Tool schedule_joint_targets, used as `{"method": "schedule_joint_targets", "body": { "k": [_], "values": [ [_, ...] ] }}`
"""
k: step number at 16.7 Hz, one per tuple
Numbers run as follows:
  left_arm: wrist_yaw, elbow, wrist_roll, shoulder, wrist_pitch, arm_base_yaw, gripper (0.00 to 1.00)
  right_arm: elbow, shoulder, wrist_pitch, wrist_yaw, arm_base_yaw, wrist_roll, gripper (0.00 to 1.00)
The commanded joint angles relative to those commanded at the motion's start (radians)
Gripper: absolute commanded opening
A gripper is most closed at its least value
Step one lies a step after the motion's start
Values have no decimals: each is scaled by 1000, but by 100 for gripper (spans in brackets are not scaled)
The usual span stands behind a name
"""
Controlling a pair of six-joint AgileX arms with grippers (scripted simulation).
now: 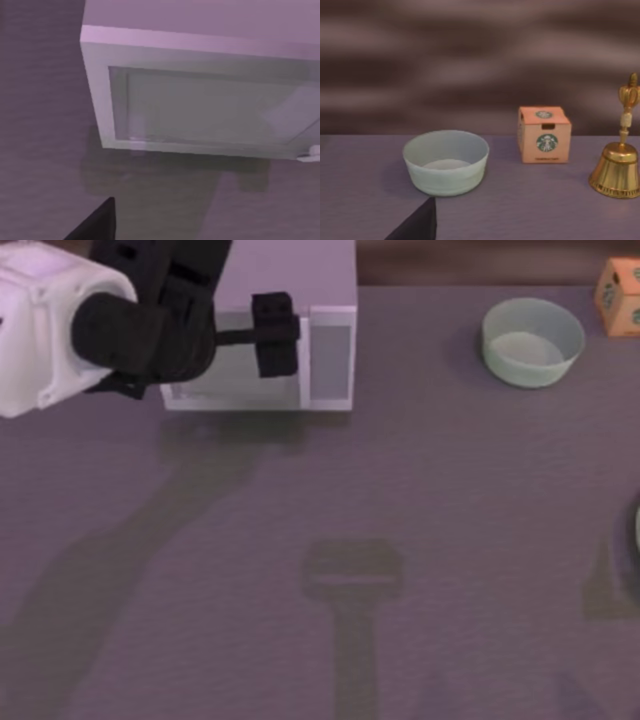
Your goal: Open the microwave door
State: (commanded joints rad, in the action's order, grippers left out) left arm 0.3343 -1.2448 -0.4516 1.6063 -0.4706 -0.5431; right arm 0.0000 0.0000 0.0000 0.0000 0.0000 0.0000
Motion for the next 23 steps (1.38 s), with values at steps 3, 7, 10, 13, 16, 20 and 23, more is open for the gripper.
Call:
{"method": "schedule_joint_targets", "body": {
  "k": [3, 7, 10, 13, 16, 20, 23],
  "values": [
    [41, -164, -61, 189, -55, -69, 100, 0, 0, 0, 0, 0, 0, 100],
    [70, -288, -107, 327, -91, -120, 100, 0, 0, 0, 0, 0, 0, 100],
    [72, -296, -110, 336, -93, -123, 100, 0, 0, 0, 0, 0, 0, 100],
    [70, -294, -107, 337, -88, -118, 100, 0, 0, 0, 0, 0, 0, 100],
    [56, -322, -86, 411, -31, -97, 100, 0, 0, 0, 0, 0, 0, 100],
    [31, -362, -49, 541, 67, -57, 100, 0, 0, 0, 0, 0, 0, 100],
    [29, -365, -46, 549, 75, -53, 100, 0, 0, 0, 0, 0, 0, 100]
  ]
}}
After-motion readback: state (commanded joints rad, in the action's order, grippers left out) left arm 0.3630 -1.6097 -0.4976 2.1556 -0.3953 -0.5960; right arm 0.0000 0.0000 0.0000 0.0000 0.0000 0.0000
